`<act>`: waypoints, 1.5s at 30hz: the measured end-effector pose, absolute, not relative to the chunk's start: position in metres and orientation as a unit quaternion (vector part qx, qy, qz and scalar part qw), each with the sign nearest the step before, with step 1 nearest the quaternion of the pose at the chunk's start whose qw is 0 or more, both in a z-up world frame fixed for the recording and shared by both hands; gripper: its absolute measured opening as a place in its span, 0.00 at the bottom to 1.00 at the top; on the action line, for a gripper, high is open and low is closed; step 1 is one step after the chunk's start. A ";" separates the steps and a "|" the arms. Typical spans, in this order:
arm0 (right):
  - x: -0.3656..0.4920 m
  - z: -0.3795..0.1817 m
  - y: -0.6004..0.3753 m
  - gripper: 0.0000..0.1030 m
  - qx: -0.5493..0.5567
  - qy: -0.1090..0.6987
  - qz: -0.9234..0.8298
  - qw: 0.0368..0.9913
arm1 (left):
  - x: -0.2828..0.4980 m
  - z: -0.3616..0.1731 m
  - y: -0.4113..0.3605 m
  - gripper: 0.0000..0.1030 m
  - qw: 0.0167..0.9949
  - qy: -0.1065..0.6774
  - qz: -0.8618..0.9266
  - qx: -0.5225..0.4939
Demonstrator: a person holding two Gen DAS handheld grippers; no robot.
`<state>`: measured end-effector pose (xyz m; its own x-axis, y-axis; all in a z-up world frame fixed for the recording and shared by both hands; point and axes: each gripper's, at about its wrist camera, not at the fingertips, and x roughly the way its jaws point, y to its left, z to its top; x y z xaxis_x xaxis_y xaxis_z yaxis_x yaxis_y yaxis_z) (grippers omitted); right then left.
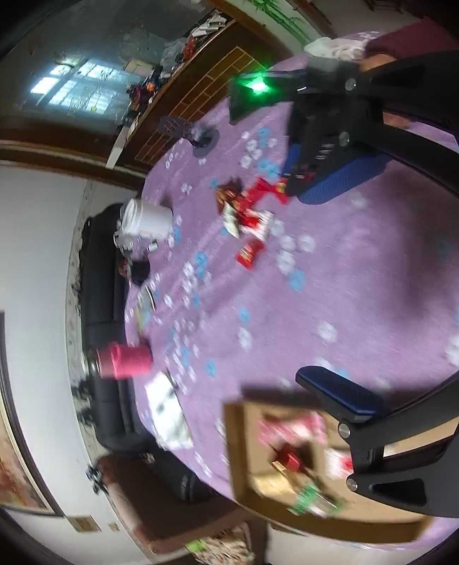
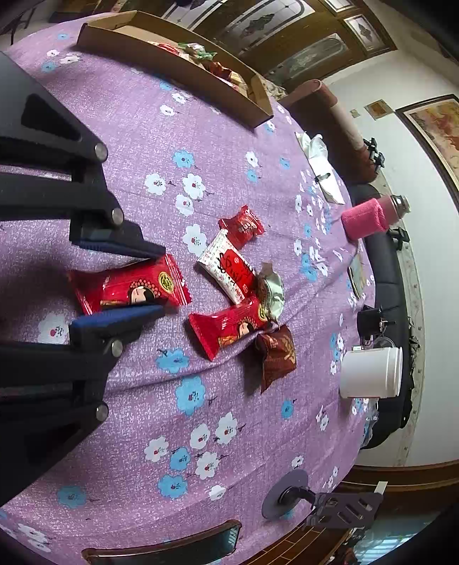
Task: Organize snacks
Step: 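Grasp a small red candy with the left tool while the right tool grasps a red face-printed packet, then carry both red snacks over the cardboard tray and open both tools to drop them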
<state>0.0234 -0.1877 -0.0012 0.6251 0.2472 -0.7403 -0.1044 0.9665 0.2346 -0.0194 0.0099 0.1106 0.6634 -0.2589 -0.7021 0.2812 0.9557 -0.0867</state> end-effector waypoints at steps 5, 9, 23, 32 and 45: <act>0.019 0.006 -0.216 0.24 0.150 0.401 0.101 0.898 | 0.056 0.086 -0.029 0.89 0.896 0.414 -0.159 -0.005; 0.020 0.010 -0.222 0.23 0.183 0.395 0.120 0.892 | 0.104 0.056 -0.051 0.72 0.884 0.445 -0.141 -0.009; 0.026 0.006 -0.221 0.24 0.174 0.419 0.111 0.884 | 0.099 0.020 -0.071 0.14 0.879 0.453 -0.140 0.059; 0.027 -0.001 -0.202 0.34 0.119 0.438 0.109 0.884 | 0.049 0.056 -0.027 0.14 0.899 0.416 -0.129 0.036; 0.012 0.010 -0.194 0.18 0.101 0.390 0.113 0.908 | -0.048 0.114 0.060 0.14 0.936 0.344 -0.073 0.006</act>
